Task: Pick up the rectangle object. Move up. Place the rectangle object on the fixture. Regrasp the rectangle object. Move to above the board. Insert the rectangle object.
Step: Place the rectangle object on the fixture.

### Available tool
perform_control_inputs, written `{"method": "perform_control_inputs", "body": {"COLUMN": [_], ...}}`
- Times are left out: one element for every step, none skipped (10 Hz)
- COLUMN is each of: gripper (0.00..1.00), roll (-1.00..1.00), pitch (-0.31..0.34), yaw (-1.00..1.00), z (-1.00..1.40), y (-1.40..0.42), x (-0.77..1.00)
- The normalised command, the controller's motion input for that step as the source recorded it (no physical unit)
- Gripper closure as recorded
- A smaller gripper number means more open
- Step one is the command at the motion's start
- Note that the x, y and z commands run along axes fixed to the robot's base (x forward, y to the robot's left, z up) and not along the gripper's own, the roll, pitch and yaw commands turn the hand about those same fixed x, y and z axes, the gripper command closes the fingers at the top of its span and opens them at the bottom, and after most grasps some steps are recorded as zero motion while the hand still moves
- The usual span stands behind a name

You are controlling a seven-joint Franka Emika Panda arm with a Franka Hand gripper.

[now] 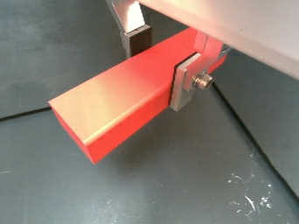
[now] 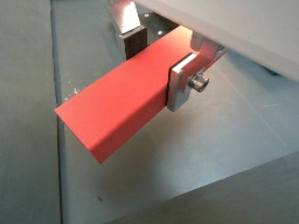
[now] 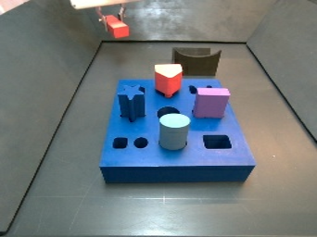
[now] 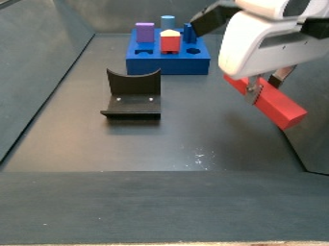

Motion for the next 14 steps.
{"method": "perform_control_inputs", "body": {"gripper": [1.00, 1.00, 1.00, 1.00, 1.00, 1.00, 1.00, 1.00, 1.00, 1.00, 1.00, 1.00, 1.00, 1.00], "roll": [0.11, 0.13, 0.14, 0.14, 0.14, 0.13, 0.13, 0.12, 0.12, 0.11, 0.11, 0.11, 0.10, 0.09], "pitch": [0.098, 0.103, 0.106, 0.107, 0.106, 0.101, 0.098, 0.096, 0.096, 0.097, 0.102, 0.103, 0.097, -0.105], "yaw": [-0.01, 0.00, 0.01, 0.02, 0.02, 0.03, 0.03, 0.03, 0.03, 0.03, 0.03, 0.03, 0.03, -1.00], "z": [1.00, 1.00, 1.00, 1.00, 1.00, 1.00, 0.95, 0.83, 0.77, 0.60, 0.53, 0.42, 0.27, 0.25], "y": [0.00, 0.00, 0.00, 0.00, 0.00, 0.00, -0.01, 0.00, 0.00, 0.00, 0.00, 0.00, 0.00, -0.44], "x": [-0.04, -0.04, -0.04, -0.04, -0.04, -0.04, -0.04, -0.04, -0.03, -0.02, -0.02, -0.02, -0.02, 1.00]}}
